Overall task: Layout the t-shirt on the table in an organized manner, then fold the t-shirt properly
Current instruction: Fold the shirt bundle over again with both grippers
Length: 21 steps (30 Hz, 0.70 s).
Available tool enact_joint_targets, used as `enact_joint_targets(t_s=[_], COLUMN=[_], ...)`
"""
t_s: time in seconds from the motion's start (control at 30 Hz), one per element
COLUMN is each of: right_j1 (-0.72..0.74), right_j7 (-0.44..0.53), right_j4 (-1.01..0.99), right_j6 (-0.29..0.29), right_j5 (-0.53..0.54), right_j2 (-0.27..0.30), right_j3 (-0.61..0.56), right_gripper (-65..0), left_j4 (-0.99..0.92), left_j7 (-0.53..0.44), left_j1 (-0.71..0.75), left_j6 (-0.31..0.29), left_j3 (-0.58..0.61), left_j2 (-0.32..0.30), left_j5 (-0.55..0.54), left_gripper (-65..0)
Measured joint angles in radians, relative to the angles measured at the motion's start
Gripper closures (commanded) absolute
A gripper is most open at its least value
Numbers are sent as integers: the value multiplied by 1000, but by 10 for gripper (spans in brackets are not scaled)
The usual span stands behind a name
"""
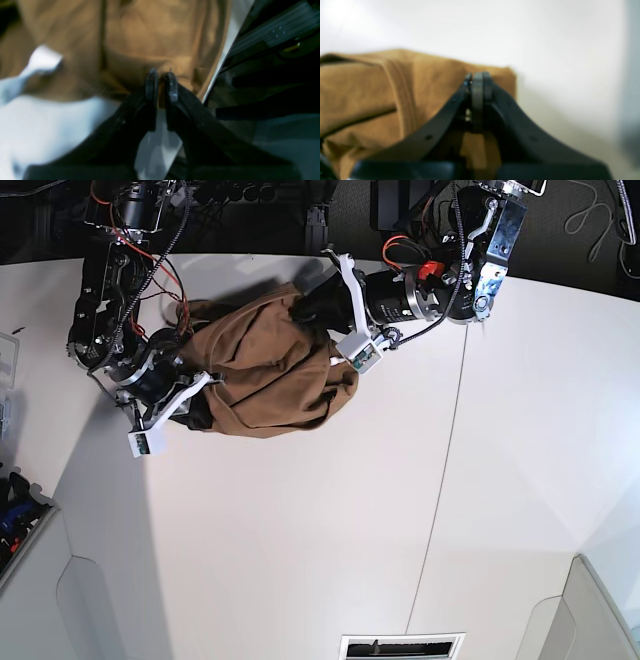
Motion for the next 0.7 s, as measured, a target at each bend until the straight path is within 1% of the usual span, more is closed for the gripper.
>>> enact_joint_targets(t_s=[0.07, 0.13, 0.23, 0.33, 0.4, 0.57, 0.67, 0.7], right_j1=[-12, -42, -117, -180, -208, -290, -329, -340], right_j7=[-8, -10, -14, -35, -61, -59, -60, -60], right_j4=[-3, 10, 61, 109, 137, 183, 202, 208], right_j6=[7, 14, 16, 15, 16, 17, 17, 18], right_j5=[13, 51, 114, 158, 196, 240, 264, 267], right_j2=[0, 8, 31, 33, 32, 31, 29, 18], right_j3=[-4, -4, -4, -4, -4, -4, -4, -4], right_gripper=[0, 0, 0, 0, 0, 0, 0, 0], left_j4=[-12, -12, -12, -21, -53, -152, -226, -253], left_j7=[-1, -1, -5, -5, -18, -48, -50, -50], left_j1=[-13, -24, -29, -31, -46, -101, -158, -180], left_j6=[0, 0, 0, 0, 0, -8, -16, -19], left_j3=[-24, -52, -94, -127, -132, -132, -130, -130], left_j2=[2, 2, 0, -6, -14, -10, -6, -6], left_j5=[24, 36, 41, 45, 46, 33, 24, 21], left_gripper=[-58, -58, -58, -58, -58, -58, -58, -58])
